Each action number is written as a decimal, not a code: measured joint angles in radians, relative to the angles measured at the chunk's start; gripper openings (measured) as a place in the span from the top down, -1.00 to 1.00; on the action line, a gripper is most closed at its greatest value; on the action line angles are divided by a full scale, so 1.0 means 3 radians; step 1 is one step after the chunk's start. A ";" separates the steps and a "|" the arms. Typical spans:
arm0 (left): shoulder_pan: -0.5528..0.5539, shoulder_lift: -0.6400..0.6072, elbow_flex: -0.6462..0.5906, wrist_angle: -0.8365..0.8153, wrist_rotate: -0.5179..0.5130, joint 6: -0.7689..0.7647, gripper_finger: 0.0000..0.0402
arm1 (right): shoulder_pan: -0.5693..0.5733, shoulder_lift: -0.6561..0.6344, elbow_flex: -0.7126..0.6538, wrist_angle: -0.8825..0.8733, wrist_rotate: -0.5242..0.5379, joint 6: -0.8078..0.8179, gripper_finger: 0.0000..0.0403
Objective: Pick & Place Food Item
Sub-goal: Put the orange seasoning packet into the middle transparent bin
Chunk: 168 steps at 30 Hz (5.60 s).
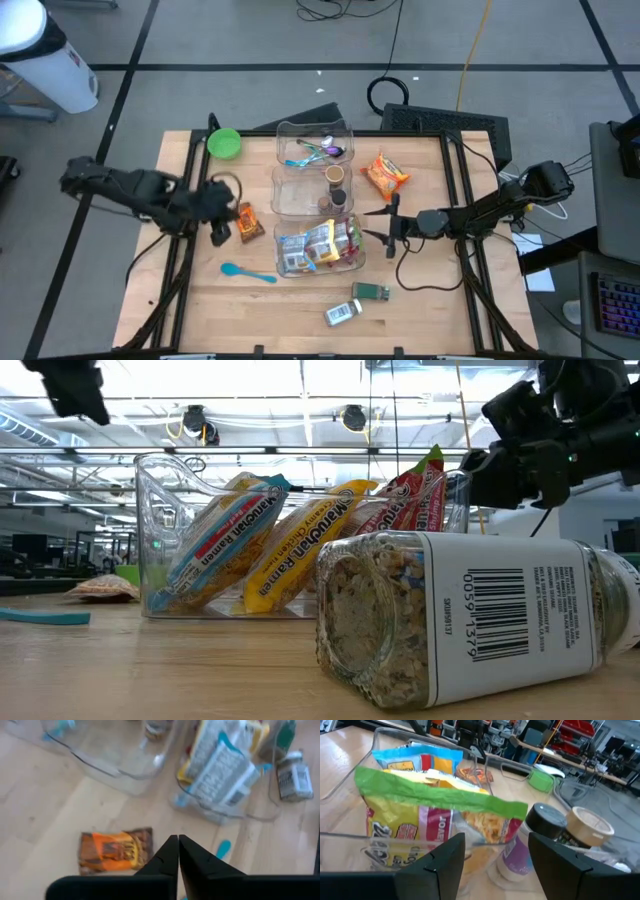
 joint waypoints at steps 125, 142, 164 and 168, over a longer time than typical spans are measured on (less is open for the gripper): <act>-0.0966 0.2775 -0.0843 0.0259 -0.1036 -0.2189 0.96 | 0.0000 -0.0001 -0.0022 -0.0132 -0.0003 0.0479 -0.05; -0.0926 0.2315 -0.0293 -0.0616 -0.0861 -0.1918 0.99 | 0.0000 -0.0001 -0.0022 -0.0132 -0.0003 0.0479 -0.05; -0.0786 0.1826 0.1063 -0.1767 -0.1278 -0.1362 1.00 | 0.0000 -0.0001 -0.0020 -0.0131 -0.0002 0.0479 -0.05; -0.0669 0.1827 0.1229 -0.1767 -0.1282 -0.1104 1.00 | 0.0001 -0.0001 -0.0020 -0.0132 -0.0002 0.0479 -0.05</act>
